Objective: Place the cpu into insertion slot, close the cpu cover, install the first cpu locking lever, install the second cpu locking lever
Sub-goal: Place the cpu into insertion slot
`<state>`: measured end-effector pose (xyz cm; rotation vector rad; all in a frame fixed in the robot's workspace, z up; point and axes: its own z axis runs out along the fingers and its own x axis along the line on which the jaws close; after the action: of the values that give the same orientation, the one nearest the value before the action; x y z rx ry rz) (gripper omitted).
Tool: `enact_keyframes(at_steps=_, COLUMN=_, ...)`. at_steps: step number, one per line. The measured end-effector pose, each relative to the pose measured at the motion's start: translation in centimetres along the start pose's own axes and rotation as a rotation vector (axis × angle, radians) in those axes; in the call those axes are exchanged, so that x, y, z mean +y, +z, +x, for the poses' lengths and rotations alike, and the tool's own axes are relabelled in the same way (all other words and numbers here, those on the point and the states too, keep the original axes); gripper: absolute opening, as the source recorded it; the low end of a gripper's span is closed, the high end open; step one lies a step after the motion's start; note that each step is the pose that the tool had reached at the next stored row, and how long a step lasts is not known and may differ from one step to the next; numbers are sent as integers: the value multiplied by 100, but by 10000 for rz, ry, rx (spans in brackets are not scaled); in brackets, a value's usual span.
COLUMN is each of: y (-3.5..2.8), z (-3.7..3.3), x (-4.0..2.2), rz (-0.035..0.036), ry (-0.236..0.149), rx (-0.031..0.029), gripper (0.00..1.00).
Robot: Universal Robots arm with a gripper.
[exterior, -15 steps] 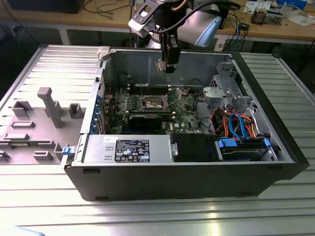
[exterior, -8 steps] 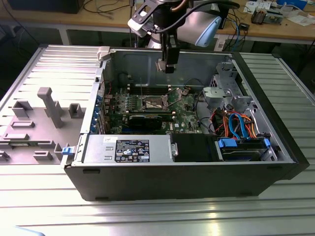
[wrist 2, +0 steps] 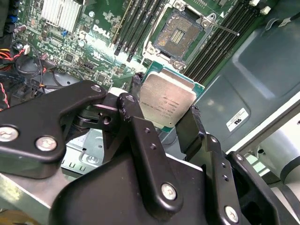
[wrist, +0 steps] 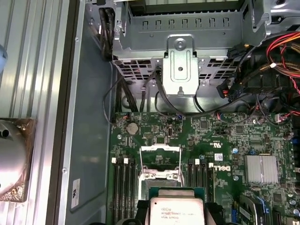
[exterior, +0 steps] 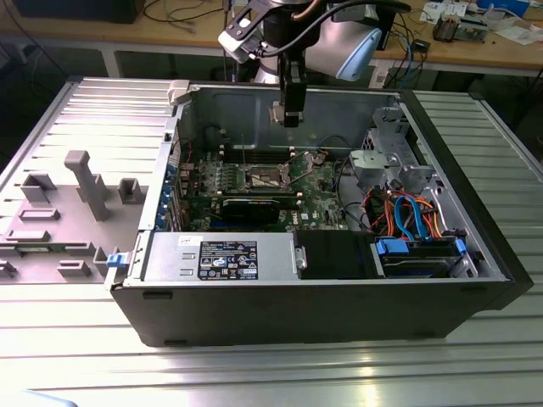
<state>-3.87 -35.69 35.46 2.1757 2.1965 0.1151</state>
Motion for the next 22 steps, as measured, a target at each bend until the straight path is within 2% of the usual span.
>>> enact_keyframes(at_steps=13, y=1, z=0, x=0, rz=0, ry=12, rx=0, gripper=55)
enact_keyframes(at_steps=16, y=7, z=0, x=-2, rz=-4, ry=193, rx=-15, gripper=55)
enact_keyframes(at_steps=18, y=25, z=2, x=-6, rz=0, ry=347, rx=-29, gripper=55)
enact_keyframes(at_steps=22, y=86, z=1, x=-25, rz=42, ry=362, rx=-31, gripper=55)
